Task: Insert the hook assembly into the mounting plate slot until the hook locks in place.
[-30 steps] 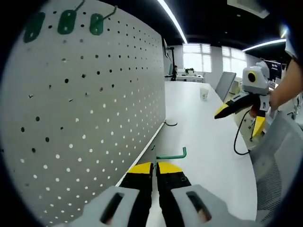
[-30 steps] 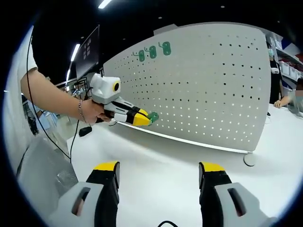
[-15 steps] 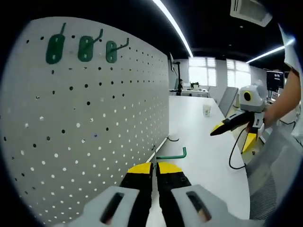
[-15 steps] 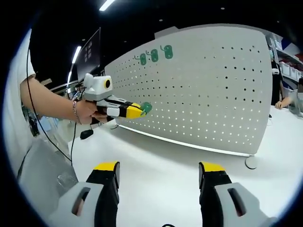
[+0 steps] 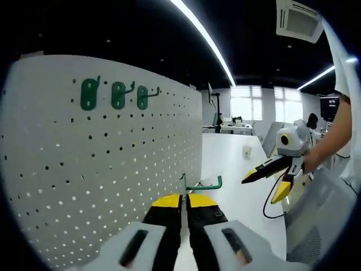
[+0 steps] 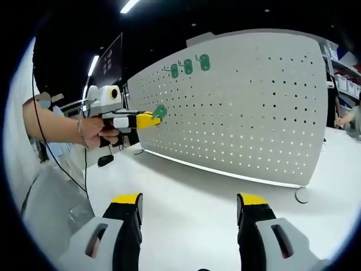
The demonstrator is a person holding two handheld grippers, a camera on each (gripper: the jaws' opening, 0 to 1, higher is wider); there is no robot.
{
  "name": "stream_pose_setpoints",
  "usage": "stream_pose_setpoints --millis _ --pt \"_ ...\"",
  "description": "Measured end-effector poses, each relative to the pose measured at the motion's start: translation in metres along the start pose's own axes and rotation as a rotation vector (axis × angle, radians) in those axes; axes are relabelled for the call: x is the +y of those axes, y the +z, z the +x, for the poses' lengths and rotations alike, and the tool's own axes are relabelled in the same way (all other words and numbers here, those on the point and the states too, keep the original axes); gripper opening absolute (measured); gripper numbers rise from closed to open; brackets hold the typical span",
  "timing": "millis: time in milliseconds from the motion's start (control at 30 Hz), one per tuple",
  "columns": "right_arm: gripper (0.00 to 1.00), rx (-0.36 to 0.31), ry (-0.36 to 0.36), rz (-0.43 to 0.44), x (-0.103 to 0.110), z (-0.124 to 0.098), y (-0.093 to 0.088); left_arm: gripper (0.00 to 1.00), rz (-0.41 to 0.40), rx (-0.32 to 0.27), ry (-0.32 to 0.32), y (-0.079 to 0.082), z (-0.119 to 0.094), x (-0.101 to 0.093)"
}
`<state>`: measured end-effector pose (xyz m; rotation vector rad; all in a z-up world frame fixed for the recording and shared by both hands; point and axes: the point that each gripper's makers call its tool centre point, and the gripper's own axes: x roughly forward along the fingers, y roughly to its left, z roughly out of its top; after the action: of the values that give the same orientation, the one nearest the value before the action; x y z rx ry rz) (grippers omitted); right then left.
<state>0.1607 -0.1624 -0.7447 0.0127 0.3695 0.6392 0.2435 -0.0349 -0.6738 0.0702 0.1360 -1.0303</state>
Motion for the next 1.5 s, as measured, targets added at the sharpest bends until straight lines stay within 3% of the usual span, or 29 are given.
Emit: stream_pose_setpoints --millis 200,533,833,1033,1133,1200,1500 --pt "0.66 -0.006 0.004 -0.008 0.002 -0.001 0.003 0.03 -0.003 -0.051 0.015 0.015 -0.013 -0.007" --pt "0.66 -0.007 0.009 -0.014 0.005 -0.002 0.004 0.03 -0.024 -0.095 0.048 0.024 -0.030 -0.013" --pt "0.65 -0.161 0.058 -0.010 0.019 -0.009 0.040 0.03 -0.032 -0.105 0.061 0.024 -0.031 -0.014" --pt "0.65 -0.223 0.077 -0.010 0.028 -0.011 0.058 0.03 -0.036 -0.113 0.066 0.026 -0.033 -0.015" --pt "0.64 -0.312 0.092 -0.020 0.034 -0.016 0.075 0.03 -0.037 -0.113 0.070 0.025 -0.034 -0.015" --pt "0.64 -0.324 0.120 0.013 0.038 -0.017 0.079 0.03 -0.039 -0.113 0.072 0.025 -0.035 -0.014" --pt "0.61 -0.333 0.137 -0.004 0.046 -0.009 0.088 0.03 -0.044 -0.113 0.076 0.024 -0.034 -0.017"
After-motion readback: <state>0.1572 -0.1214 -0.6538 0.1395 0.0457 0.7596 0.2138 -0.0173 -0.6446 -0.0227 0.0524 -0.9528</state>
